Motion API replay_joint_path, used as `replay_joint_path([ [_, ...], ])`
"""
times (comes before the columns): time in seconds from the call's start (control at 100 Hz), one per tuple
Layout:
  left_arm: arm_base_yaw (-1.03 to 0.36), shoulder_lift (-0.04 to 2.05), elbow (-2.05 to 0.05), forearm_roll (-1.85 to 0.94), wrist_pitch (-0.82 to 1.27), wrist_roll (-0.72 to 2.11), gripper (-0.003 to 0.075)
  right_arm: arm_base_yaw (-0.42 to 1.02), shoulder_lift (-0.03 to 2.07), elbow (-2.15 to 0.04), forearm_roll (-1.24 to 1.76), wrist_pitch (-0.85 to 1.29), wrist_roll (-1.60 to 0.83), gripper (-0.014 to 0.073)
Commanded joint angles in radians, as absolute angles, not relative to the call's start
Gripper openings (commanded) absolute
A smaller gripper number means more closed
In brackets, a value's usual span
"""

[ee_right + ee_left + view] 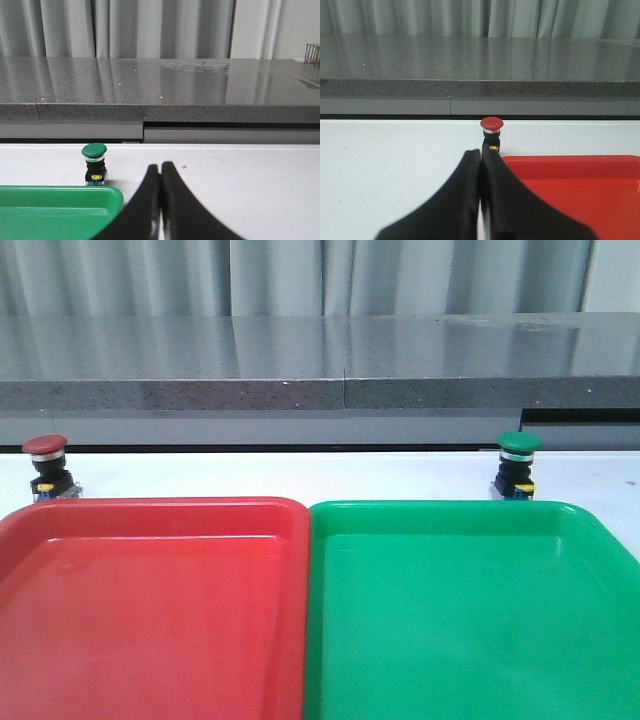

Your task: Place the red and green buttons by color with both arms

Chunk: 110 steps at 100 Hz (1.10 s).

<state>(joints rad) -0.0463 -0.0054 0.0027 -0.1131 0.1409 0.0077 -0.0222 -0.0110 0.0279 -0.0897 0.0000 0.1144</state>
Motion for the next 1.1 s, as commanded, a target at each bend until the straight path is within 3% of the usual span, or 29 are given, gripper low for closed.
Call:
replay_joint_path([
  [0.0,-0.055,-0.036,0.014,-0.120,0.058,0.000,-0.0020,-0.025,-0.033,0.009,-0.098,-0.073,0.113,-0.0064],
  [0.37,-0.055,-0.036,-0.011,-0.118,-0.048,0.000,-0.0021,-0.025,-0.033,0.009,-0.098,-0.073,0.113,-0.0064],
  [0.53,-0.055,0.003,-0.134,-0.118,0.070,0.000,-0.0021,-0.025,-0.033,0.009,-0.098,-0.073,0.113,-0.0064],
  [0.78,-0.055,0.210,-0.372,-0.120,0.272,0.000,-0.0020,-0.025,-0.033,0.009,-0.098,-0.073,0.113,-0.0064],
  [1.09,-0.055,0.570,-0.567,-0.117,0.336,0.000,0.0000,-0.025,-0.033,0.009,-0.098,-0.073,0.113,-0.0064],
])
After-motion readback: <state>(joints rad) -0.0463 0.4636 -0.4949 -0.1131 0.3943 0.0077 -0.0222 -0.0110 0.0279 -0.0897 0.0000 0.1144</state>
